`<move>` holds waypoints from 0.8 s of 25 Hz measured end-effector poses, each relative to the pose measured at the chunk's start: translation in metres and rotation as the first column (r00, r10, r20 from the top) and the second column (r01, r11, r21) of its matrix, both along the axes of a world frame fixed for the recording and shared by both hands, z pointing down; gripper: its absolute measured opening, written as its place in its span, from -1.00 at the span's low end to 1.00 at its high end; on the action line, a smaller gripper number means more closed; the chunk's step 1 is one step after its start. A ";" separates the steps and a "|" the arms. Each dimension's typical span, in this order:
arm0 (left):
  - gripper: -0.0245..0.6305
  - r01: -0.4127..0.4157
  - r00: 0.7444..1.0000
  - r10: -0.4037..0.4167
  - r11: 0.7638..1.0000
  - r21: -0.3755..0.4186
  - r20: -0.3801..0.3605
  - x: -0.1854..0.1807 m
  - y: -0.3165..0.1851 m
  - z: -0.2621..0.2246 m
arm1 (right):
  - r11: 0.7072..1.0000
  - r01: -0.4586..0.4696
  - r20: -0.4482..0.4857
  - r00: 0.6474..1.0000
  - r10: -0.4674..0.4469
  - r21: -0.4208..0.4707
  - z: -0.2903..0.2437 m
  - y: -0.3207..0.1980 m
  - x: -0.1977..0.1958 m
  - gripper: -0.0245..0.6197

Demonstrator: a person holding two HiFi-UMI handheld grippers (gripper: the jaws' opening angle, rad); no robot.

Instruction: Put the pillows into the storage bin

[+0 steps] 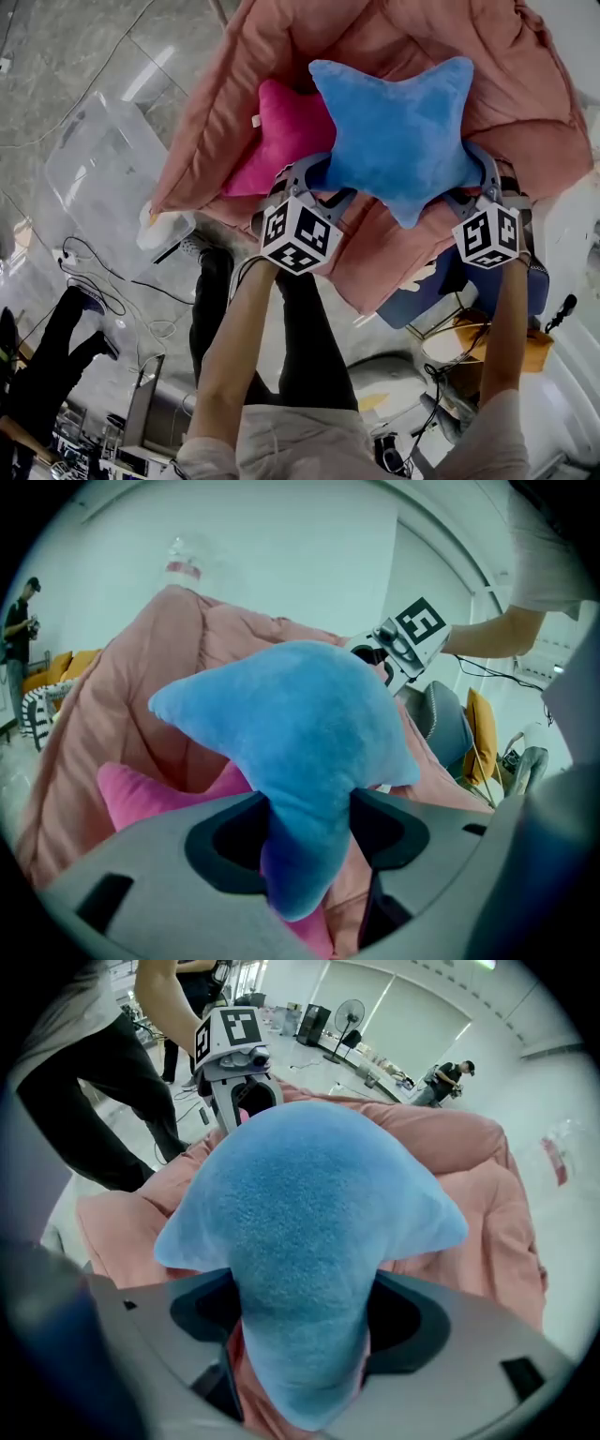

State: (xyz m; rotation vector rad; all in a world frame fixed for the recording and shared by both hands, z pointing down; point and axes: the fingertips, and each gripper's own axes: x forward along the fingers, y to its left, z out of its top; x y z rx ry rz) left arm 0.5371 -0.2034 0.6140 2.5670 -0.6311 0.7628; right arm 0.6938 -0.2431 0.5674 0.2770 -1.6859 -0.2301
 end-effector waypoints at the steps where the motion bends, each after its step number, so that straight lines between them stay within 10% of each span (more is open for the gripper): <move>1: -0.10 0.000 1.000 0.000 1.000 0.010 -0.002 -0.006 0.000 -0.006 | 1.000 0.001 0.003 1.000 -0.001 0.011 -0.006 0.000 -0.006 0.29; 20: -0.10 0.263 0.964 -0.265 0.963 0.063 0.028 -0.250 0.030 -0.070 | 0.964 0.256 0.157 0.951 -0.265 0.077 -0.063 -0.005 -0.260 0.31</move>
